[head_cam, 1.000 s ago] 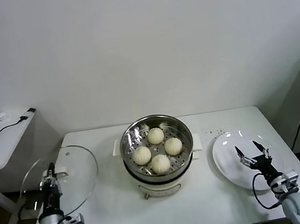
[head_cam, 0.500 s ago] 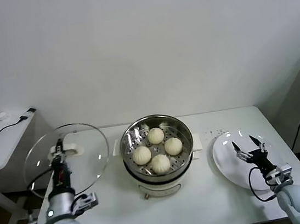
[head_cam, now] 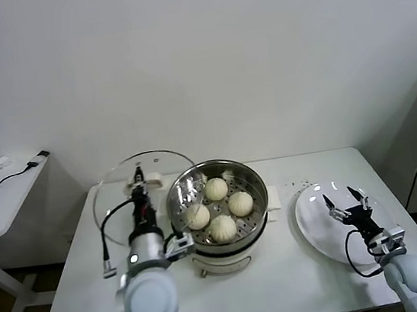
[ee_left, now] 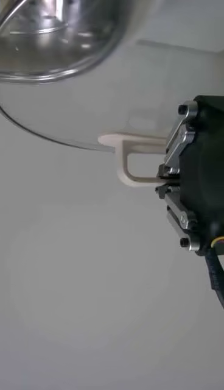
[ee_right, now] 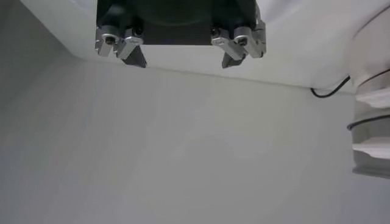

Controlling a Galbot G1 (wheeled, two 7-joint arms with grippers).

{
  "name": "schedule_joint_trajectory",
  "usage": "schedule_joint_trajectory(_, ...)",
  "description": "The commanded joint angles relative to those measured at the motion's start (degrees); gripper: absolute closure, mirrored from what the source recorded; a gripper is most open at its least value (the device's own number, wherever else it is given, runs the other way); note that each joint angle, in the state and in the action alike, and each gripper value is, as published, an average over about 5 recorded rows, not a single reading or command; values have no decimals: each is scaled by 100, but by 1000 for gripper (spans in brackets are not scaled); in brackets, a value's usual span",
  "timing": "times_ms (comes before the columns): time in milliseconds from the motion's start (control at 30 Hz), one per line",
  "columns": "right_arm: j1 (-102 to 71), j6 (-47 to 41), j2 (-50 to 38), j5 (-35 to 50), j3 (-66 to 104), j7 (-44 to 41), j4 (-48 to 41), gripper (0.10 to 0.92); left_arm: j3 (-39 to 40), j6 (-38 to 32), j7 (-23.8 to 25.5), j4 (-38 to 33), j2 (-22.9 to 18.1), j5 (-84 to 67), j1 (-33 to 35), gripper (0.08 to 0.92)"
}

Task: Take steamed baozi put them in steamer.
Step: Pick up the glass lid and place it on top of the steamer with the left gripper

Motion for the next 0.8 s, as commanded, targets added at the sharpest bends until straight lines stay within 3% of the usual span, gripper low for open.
schedule_joint_trajectory(33, 48, 39, 4, -18, 12, -14, -45, 203, 1019, 287, 301, 870, -1037, 560, -715, 853)
schedule_joint_trajectory(567, 85, 67, 23, -31, 56, -6, -89, 203, 1218, 287, -47, 1711, -1805, 601, -630, 853)
schedule_joint_trajectory(800, 95, 86, 37, -37, 77, -10, -116, 203, 1207, 287, -208, 1966, -1945, 624, -588, 853)
